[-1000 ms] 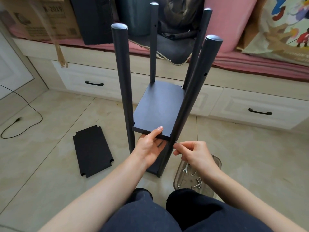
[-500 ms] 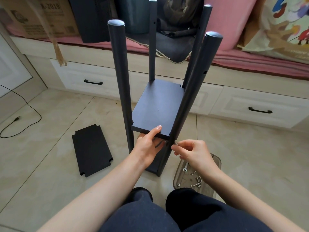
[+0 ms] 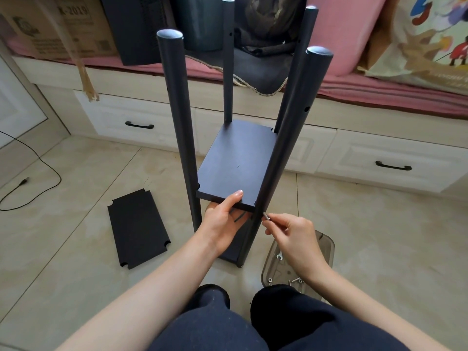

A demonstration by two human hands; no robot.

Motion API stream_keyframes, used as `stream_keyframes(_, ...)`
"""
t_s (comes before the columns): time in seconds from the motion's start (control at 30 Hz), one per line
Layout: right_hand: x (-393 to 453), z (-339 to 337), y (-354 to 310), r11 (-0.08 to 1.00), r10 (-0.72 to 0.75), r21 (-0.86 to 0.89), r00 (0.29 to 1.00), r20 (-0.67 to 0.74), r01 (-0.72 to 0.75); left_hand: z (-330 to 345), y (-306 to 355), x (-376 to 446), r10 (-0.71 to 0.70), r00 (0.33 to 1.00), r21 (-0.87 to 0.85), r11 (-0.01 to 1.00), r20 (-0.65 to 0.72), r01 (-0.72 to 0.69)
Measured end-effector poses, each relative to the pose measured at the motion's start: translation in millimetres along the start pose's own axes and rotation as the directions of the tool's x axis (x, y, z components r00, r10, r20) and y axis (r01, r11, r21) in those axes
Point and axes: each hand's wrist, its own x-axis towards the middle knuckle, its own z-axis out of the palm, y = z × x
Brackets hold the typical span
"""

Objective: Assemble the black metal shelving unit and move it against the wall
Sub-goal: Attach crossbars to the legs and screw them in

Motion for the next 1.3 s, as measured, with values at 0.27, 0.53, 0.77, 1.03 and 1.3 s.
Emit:
stream_keyframes(0.27,2.9,-0.9,-1.2,0.996,-0.062,-0.061,0.997,0.047,0.065,-1.4,0.3,1.2,0.001,1.000,-0.009,1.000,0.013,-0.001)
stream_keyframes(0.53,4.4,-3.1,0.3,0.988,-0.119,-0.092,0.990,0.073,0.125,-1.5,-0.2,1.4,0.002,1.000,0.012,1.000,0.000,-0.002)
stream_keyframes(0.77,0.8,3.0,-3.6,0.977,-0.155,-0.145,0.988,0.026,0.157,-2.5,-1.3,2.6,0.011,1.000,-0.010,1.000,0.008,-0.011)
stream_keyframes(1.03,-0.8,5.0,0.2,0.969,-0.196,-0.158,0.980,-0.020,0.190,-0.6,-3.5,2.2,0.044,0.999,0.011,0.999,0.010,-0.044)
stream_keyframes(1.3,1.2,9.7,2.0,0.970,-0.185,-0.162,0.983,0.000,0.182,-1.0,-4.2,2.3,0.058,0.998,0.007,0.998,0.019,-0.058)
